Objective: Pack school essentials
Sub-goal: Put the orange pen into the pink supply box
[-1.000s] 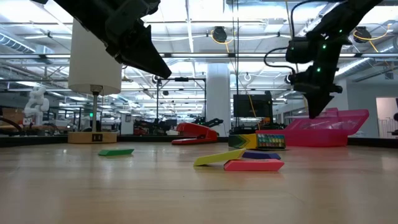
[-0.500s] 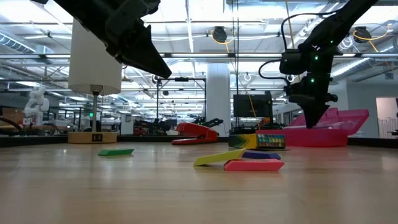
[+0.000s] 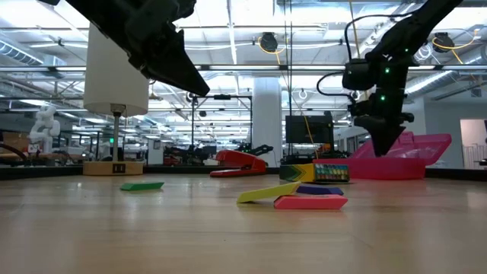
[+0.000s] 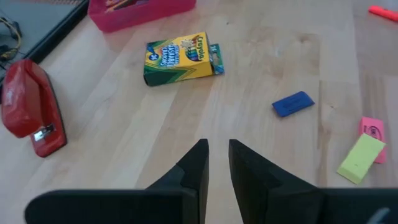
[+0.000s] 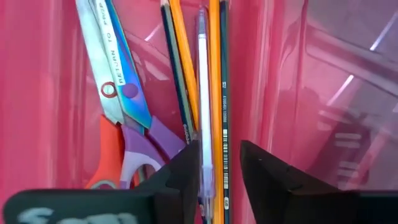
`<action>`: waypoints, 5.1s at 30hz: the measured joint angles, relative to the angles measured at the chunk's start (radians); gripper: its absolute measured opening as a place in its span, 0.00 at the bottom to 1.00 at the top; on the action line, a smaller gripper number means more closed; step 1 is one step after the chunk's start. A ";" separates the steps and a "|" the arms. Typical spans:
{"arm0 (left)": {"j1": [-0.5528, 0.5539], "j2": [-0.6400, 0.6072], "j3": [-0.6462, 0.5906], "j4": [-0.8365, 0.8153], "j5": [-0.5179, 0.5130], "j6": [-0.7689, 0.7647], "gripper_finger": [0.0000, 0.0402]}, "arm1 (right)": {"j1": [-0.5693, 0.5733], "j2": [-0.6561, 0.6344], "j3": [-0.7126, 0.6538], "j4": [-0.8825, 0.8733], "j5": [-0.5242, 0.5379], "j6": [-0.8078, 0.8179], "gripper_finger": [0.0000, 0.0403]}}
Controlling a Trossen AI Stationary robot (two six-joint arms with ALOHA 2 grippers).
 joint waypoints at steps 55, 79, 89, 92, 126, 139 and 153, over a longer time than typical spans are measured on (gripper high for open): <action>0.004 0.000 0.000 0.006 0.101 0.011 0.16 | 1.758 0.162 -0.001 0.191 -0.164 0.411 0.34; 0.000 0.000 0.000 0.006 0.100 0.030 0.16 | 1.756 0.167 -0.099 0.353 -0.187 0.287 0.04; 0.000 0.000 0.000 0.006 0.100 0.030 0.16 | 1.754 0.157 -0.105 0.460 -0.125 0.340 0.04; 0.000 0.000 0.000 0.005 0.103 0.030 0.16 | 1.752 0.157 -0.105 0.461 -0.103 0.386 0.04; 0.000 0.000 0.000 0.010 0.119 0.033 0.16 | 1.227 -0.151 0.012 0.032 0.007 0.627 0.04; 0.060 0.000 0.000 0.035 0.114 0.069 0.16 | 0.707 -0.291 0.011 -0.166 0.002 0.393 0.03; 0.125 0.000 0.000 0.060 0.114 0.087 0.16 | 0.261 -0.300 0.002 -0.124 -0.035 0.118 0.04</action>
